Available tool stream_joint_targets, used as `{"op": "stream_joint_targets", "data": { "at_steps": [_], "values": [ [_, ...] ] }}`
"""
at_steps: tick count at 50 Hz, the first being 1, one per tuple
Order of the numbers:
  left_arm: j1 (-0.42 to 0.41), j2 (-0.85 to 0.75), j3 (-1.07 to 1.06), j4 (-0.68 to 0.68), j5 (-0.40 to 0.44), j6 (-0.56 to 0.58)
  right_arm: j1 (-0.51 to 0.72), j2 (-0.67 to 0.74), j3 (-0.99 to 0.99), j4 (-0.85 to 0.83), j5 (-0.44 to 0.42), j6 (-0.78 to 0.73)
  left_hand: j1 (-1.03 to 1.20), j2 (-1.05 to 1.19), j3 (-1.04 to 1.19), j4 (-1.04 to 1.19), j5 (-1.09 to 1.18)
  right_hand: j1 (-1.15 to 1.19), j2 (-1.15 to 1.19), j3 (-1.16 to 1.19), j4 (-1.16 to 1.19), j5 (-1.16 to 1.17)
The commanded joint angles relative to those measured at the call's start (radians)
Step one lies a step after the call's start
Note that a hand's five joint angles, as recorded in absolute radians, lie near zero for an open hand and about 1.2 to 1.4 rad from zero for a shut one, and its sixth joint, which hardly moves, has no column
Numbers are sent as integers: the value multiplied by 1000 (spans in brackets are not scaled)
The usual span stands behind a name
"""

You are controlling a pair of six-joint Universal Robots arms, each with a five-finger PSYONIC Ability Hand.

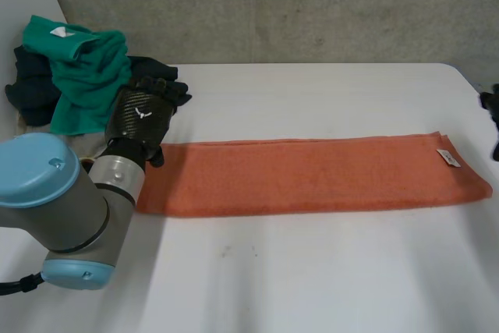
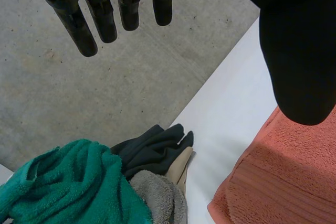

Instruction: Fold the laundry.

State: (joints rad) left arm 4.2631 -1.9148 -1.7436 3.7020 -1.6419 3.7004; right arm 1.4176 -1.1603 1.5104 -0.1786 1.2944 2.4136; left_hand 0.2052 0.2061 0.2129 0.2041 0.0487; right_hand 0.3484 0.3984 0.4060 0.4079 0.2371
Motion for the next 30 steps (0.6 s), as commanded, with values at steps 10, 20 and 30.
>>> {"op": "stream_joint_targets", "data": {
  "at_steps": [10, 20, 30],
  "values": [
    [-6, 0, -10, 1, 2, 0, -75, 148, 90, 5, -113, -168, -31, -32, -38, -30, -49, 139, 89, 81, 79, 75],
    [-6, 0, -10, 1, 2, 0, -85, 231, 14, -5, -112, -157, -31, -32, -38, -30, -49, 1048, 998, 990, 988, 985],
    [-6, 20, -14, 1, 1, 0, -199, 172, -47, -94, 11, -113, -31, -32, -38, -30, -49, 1048, 998, 990, 988, 985]
  ]
}}
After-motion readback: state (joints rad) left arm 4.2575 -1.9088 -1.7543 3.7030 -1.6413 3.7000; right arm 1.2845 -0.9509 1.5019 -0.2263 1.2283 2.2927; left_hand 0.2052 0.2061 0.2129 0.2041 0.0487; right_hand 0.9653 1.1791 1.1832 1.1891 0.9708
